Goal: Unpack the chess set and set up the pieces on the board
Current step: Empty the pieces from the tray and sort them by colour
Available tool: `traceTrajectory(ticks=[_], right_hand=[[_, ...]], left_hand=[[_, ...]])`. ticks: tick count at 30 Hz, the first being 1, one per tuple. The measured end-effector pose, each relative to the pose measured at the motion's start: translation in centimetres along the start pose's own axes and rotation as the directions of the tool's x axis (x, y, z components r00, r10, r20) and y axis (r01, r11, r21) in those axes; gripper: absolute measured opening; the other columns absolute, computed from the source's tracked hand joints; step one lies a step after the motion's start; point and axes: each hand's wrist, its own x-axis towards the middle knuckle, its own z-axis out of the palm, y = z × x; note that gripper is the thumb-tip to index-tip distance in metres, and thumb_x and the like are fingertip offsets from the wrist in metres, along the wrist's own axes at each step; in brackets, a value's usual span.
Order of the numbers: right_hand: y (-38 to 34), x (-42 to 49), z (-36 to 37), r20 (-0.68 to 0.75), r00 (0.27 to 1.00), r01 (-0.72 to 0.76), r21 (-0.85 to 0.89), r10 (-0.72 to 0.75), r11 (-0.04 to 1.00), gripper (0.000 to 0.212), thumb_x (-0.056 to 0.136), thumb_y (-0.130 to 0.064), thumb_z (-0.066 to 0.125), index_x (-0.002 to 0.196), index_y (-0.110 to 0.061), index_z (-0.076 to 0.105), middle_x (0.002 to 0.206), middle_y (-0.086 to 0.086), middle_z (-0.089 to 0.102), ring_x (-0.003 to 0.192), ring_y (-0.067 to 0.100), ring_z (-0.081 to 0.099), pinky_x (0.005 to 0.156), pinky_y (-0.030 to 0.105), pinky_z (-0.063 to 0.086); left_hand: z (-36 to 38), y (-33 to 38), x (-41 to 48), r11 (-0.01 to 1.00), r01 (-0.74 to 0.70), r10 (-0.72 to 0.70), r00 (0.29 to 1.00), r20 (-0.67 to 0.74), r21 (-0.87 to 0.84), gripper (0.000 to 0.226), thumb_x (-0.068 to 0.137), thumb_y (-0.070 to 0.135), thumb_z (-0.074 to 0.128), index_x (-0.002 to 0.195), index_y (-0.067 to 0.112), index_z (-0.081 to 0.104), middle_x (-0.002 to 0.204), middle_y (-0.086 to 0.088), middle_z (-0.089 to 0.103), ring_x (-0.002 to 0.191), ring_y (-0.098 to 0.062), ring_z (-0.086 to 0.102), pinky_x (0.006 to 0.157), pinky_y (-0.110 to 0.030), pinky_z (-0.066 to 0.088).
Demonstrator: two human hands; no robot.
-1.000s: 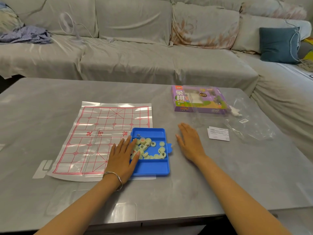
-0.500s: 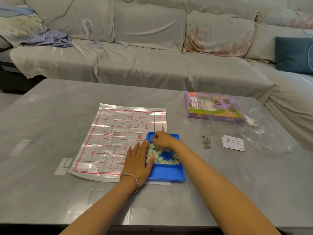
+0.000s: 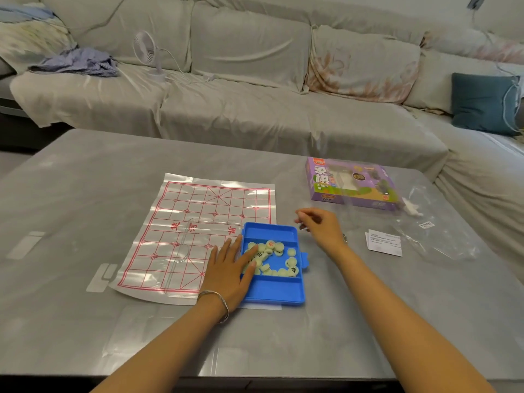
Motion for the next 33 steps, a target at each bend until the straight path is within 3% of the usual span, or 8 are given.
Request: traceTrajectory(ticks=[6,10,12,17,21,24,29,33], right_hand=[[6.0,-1.2,-4.6,-0.186,0.967,-0.202,-0.137,0.176,0.970,0.005,0.085,-0.013,0.065,0.090,-0.013,0.066,0.088,0.008,0.071,0.070,0.013,0.062,0.071,0.022,0.050],[6.7,-0.9,-4.3,-0.262,0.958,-0.160,-0.157,0.115,0.974,0.011,0.086,-0.013,0.064,0.096,-0.009,0.068,0.094,0.007,0.067,0.071,0.009,0.056,0.064,0.010,0.041],[7.2,-1.0,-4.1,-0.311,0.951,-0.096,-0.281,0.004,0.955,0.015,0.089,-0.018,0.061,0.100,-0.012,0.068,0.105,0.007,0.065,0.091,0.020,0.059,0.079,0.021,0.043],[9.3,-2.3,-3.8,0.015,0.998,0.054,-0.556,-0.056,0.829,0.040,0.100,-0.031,0.037,0.136,-0.017,0.047,0.149,0.003,0.036,0.141,0.019,0.025,0.114,0.032,0.018],[8.9,-2.4,-3.6,0.065,0.998,0.023,-0.620,0.022,0.784,0.045,0.101,-0.033,0.031,0.144,-0.018,0.034,0.155,0.002,0.023,0.144,0.017,0.013,0.117,0.036,0.010],[5.7,-3.5,-1.9,0.032,0.995,0.100,-0.528,-0.098,0.843,0.043,0.100,-0.031,0.035,0.142,-0.020,0.037,0.152,0.001,0.029,0.141,0.017,0.022,0.115,0.031,0.013],[1.5,-6.2,2.7,0.355,0.918,0.339,-0.466,-0.179,0.817,0.050,0.100,-0.039,0.032,0.147,-0.025,0.024,0.156,-0.006,0.017,0.143,0.012,0.016,0.114,0.029,0.017],[2.1,-7.9,4.5,0.512,0.849,0.448,-0.562,-0.133,0.695,0.057,0.100,-0.043,0.027,0.150,-0.022,0.008,0.158,-0.007,0.002,0.145,0.010,-0.002,0.117,0.027,-0.003]], left_hand=[[0.0,0.1,0.0,1.000,0.005,-0.005,1.000,0.022,0.021,0.098,0.053,0.076,-0.035,0.140,0.047,-0.001,0.156,0.008,-0.007,0.144,-0.017,-0.008,0.109,-0.031,-0.015],[0.0,0.1,0.1,0.999,0.006,-0.007,1.000,0.025,0.041,0.100,0.053,0.077,-0.035,0.142,0.045,-0.002,0.156,0.009,-0.009,0.143,-0.016,-0.010,0.109,-0.030,-0.016],[0.0,0.0,0.1,0.999,0.005,-0.006,1.000,0.025,0.039,0.100,0.053,0.077,-0.035,0.142,0.045,-0.002,0.156,0.009,-0.009,0.143,-0.016,-0.010,0.109,-0.030,-0.016],[0.2,0.0,0.1,0.999,-0.004,0.003,1.000,0.005,0.035,0.090,0.060,0.078,-0.027,0.140,0.042,-0.008,0.156,0.008,-0.006,0.144,-0.016,-0.007,0.110,-0.029,-0.013],[0.2,-0.1,0.1,1.000,0.010,-0.010,1.000,-0.002,0.021,0.089,0.068,0.075,-0.012,0.146,0.032,-0.003,0.156,0.007,0.000,0.144,-0.016,-0.002,0.112,-0.030,-0.009],[0.2,-0.1,0.2,0.998,0.006,-0.007,1.000,0.018,0.056,0.093,0.067,0.074,-0.014,0.147,0.030,0.002,0.156,0.006,-0.002,0.144,-0.017,-0.004,0.111,-0.030,-0.010],[0.0,0.0,-0.8,0.998,-0.015,0.012,0.999,0.045,0.063,0.109,0.055,0.079,-0.030,0.147,0.029,0.000,0.156,0.005,-0.003,0.144,-0.016,-0.005,0.113,-0.031,-0.009],[-0.3,0.1,-2.1,0.999,0.002,-0.003,0.999,0.035,0.036,0.109,0.056,0.078,-0.030,0.147,0.028,0.002,0.156,0.006,0.000,0.144,-0.014,-0.002,0.113,-0.030,-0.008]])
